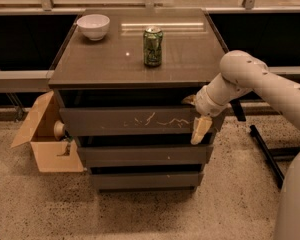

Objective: Open top drawer

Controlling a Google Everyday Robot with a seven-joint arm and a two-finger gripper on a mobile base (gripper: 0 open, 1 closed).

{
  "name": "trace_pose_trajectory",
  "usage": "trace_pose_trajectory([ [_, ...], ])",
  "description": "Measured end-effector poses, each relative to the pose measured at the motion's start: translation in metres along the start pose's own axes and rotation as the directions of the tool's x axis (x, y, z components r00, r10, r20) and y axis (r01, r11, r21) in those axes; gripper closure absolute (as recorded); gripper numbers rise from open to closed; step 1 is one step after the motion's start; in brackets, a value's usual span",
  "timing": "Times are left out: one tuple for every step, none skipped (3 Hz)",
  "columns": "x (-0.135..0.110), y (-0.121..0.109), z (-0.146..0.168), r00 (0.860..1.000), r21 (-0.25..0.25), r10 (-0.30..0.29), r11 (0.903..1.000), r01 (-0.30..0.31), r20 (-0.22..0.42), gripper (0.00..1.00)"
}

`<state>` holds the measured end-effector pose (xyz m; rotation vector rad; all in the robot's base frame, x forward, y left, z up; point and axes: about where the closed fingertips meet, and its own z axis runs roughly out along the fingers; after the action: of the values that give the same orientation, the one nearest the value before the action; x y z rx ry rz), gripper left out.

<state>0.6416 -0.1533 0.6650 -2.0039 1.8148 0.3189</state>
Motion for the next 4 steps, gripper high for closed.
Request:
trace_pose_trajectory([
  [-0.004, 0.009, 0.011, 1.0, -0.025, 0.005, 0.9997, -0.005, 0.005, 0.29],
  [-0.009, 0.018, 0.009, 1.0, -0.022, 0.003, 0.9998, -0.003, 0.012, 0.53],
  [-0.014, 0.018, 0.002, 1.0, -0.021, 0.003, 0.9998, -0.003, 0.014, 0.84],
  [-0.017, 0.017, -0.004, 1.0, -0.021, 0.003, 0.9998, -0.003, 0.014, 1.0],
])
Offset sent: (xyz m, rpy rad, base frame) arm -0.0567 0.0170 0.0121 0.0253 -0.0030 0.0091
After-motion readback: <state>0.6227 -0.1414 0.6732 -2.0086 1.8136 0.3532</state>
